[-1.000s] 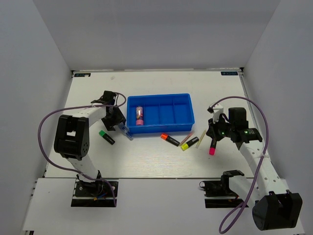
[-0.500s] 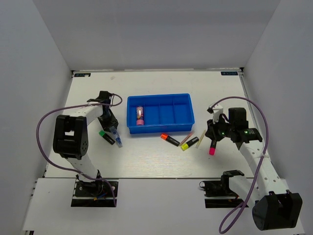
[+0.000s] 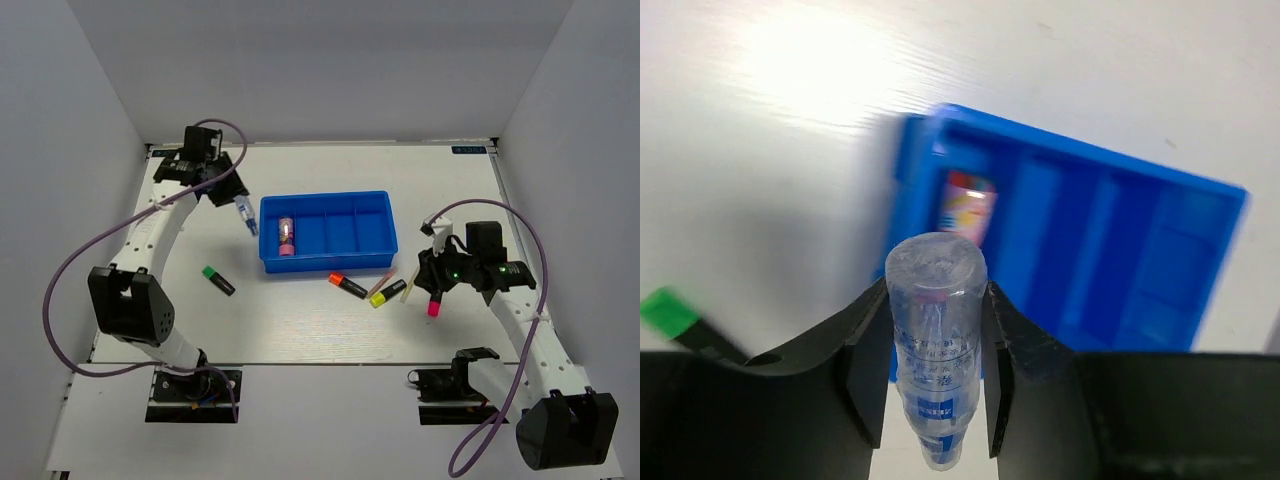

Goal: Sort the stationery into containers
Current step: Place the stationery in the storage box.

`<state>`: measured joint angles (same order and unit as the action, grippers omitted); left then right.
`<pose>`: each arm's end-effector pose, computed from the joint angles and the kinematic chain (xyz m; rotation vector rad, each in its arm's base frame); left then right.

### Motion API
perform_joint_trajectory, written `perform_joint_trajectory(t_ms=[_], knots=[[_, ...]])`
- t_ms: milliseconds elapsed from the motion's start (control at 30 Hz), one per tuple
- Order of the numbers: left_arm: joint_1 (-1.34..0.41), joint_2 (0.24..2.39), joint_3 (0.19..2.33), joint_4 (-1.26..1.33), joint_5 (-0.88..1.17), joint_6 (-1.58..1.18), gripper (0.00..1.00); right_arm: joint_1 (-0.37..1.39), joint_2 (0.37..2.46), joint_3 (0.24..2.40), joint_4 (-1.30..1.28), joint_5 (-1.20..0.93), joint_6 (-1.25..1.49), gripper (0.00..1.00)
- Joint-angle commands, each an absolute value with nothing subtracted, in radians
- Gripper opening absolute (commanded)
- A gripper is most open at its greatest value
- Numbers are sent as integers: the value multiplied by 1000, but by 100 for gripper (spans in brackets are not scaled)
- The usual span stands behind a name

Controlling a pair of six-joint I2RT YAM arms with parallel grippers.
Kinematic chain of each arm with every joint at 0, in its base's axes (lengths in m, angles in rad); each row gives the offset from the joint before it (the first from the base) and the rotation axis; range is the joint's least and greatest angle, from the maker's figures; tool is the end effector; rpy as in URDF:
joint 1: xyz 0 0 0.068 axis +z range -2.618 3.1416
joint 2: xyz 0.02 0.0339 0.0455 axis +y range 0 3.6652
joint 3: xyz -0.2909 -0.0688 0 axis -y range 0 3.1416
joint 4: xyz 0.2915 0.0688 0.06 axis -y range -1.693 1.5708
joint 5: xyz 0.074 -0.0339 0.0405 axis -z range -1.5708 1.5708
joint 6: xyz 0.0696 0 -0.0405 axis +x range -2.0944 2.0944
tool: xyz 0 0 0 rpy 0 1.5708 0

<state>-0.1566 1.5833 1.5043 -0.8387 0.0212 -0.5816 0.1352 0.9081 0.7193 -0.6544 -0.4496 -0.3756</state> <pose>0.4010 -0.0648 0.3271 -0.5226 2.4649 -0.3328 0.2233 0.0609 0.2450 -0.7876 2.2109 0.4240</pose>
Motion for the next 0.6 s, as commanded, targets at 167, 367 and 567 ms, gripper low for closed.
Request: perform_joint_trajectory(t_ms=[167, 367, 567], knots=[[-402, 1816, 1713, -779, 195, -551, 0, 146, 920, 749, -663, -468, -394, 46], [-509, 1980, 1902, -798, 33, -500, 0, 146, 919, 750, -664, -474, -390, 46], [-546, 2031, 1901, -807, -52, -422, 0, 146, 911, 749, -666, -474, -390, 46]])
